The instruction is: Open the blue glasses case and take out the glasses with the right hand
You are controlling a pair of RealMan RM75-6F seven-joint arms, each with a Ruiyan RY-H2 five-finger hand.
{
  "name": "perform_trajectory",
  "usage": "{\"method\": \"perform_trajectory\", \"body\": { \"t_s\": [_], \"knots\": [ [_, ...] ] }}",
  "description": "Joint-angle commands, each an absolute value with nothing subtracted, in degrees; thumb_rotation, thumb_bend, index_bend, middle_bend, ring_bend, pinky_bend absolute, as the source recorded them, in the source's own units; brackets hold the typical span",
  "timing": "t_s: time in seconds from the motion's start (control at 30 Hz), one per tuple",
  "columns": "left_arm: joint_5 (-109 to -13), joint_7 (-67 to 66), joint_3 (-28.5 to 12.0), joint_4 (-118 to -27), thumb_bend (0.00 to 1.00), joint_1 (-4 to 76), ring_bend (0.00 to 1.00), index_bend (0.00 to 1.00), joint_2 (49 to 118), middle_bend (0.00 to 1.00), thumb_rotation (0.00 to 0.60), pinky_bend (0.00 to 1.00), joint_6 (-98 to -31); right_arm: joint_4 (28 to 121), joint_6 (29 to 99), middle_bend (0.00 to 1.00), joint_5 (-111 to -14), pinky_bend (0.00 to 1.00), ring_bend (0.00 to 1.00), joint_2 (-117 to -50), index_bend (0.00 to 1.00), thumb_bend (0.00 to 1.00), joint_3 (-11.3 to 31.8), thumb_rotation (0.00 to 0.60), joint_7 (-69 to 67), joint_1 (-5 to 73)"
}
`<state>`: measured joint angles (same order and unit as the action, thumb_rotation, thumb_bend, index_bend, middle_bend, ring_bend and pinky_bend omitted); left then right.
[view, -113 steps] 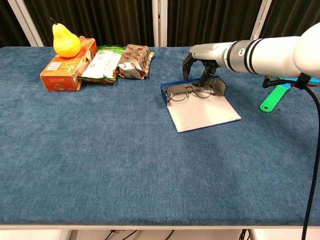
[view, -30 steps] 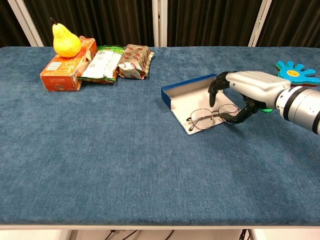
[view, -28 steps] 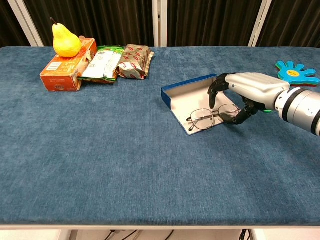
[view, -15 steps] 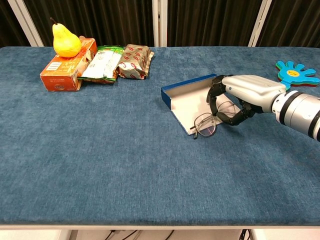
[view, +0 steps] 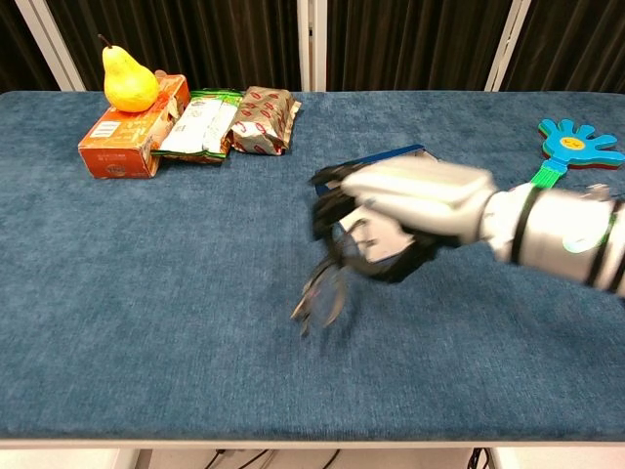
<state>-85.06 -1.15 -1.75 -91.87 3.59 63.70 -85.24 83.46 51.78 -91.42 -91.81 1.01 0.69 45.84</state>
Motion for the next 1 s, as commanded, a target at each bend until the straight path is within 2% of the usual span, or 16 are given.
{"method": "perform_trajectory", "body": {
  "t_s": [0.03,0.1,0.13,0.2,0.33,0.57,0.7,0.83,1.0],
  "knots": [
    [-85.04,-1.05,-1.76,-91.82,0.28,3.59,0.46,0.56,63.71,0.58,0.600,0.50,-85.24,83.03,48.52,0.20,-90.53,0.00,0.00,-94.13,0.45,0.40,1.85,0.600,5.50,47.65],
    [-85.07,-0.93,-1.76,-91.76,0.28,3.59,0.46,0.56,63.72,0.58,0.600,0.50,-85.25,83.44,47.30,0.13,-88.70,0.00,0.00,-94.26,0.20,0.35,2.30,0.600,8.59,47.78],
    [-85.09,-0.87,-1.77,-91.74,0.28,3.60,0.46,0.56,63.72,0.58,0.600,0.50,-85.24,84.23,47.19,0.10,-87.56,0.00,0.00,-93.93,0.11,0.34,2.64,0.600,10.11,47.57],
    [-85.15,-0.75,-1.73,-91.66,0.28,3.59,0.46,0.56,63.74,0.58,0.600,0.50,-85.24,86.08,48.55,0.04,-86.24,0.00,0.00,-92.47,0.01,0.32,3.09,0.600,12.00,46.57],
    [-85.23,-0.75,-1.71,-91.63,0.28,3.63,0.46,0.56,63.70,0.58,0.600,0.50,-85.18,90.69,55.75,0.00,-85.25,0.00,0.00,-87.03,0.00,0.30,3.58,0.600,14.34,42.31],
    [-85.28,-0.98,-1.68,-91.77,0.28,3.64,0.46,0.56,63.68,0.58,0.600,0.50,-85.19,100.04,74.19,0.04,-81.89,0.00,0.00,-73.20,0.00,0.30,2.61,0.600,18.82,28.94],
    [-85.26,-1.39,-1.70,-91.91,0.28,3.57,0.46,0.56,63.75,0.58,0.600,0.50,-85.37,103.63,83.12,0.05,-82.30,0.00,0.00,-65.75,0.00,0.30,0.20,0.600,15.90,20.99],
    [-85.15,-2.01,-1.76,-91.98,0.28,3.53,0.46,0.56,63.88,0.58,0.600,0.50,-85.50,104.62,87.69,0.05,-82.71,0.00,0.00,-61.58,0.00,0.30,-2.51,0.600,12.01,15.11],
    [-85.06,-2.39,-1.83,-92.02,0.28,3.44,0.46,0.56,64.06,0.58,0.600,0.50,-85.69,102.33,91.63,0.05,-84.60,0.00,0.00,-60.65,0.00,0.30,-4.55,0.600,6.48,9.76]
  ]
}}
